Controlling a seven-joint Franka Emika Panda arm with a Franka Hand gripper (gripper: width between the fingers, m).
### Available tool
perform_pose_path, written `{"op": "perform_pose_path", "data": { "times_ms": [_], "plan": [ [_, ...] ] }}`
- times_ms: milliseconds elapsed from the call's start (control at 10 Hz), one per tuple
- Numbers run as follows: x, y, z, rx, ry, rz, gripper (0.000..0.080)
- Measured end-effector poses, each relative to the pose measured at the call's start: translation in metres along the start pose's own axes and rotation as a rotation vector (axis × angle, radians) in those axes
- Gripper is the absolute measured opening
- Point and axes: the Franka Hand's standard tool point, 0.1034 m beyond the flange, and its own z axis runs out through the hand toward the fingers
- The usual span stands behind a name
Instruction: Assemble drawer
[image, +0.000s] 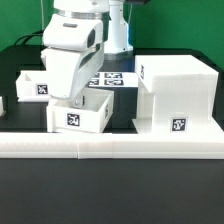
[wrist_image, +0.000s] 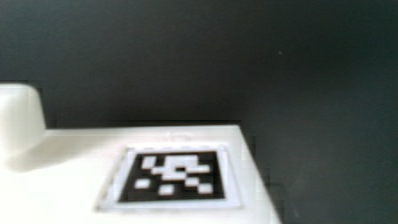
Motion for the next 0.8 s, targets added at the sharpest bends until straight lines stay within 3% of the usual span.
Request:
{"op": "perform_pose_path", "data": {
  "times_ms": [500,600,800],
  "plan": [
    [0.019,0.014,0.0,-0.005,0.001,-0.091,0.0042],
    [0.018,0.015,0.0,-0.027,0.003,-0.089,0.0042],
    [0.017,0.014,0.002,-0.022,0.002,-0.086,0.0042]
  ]
}}
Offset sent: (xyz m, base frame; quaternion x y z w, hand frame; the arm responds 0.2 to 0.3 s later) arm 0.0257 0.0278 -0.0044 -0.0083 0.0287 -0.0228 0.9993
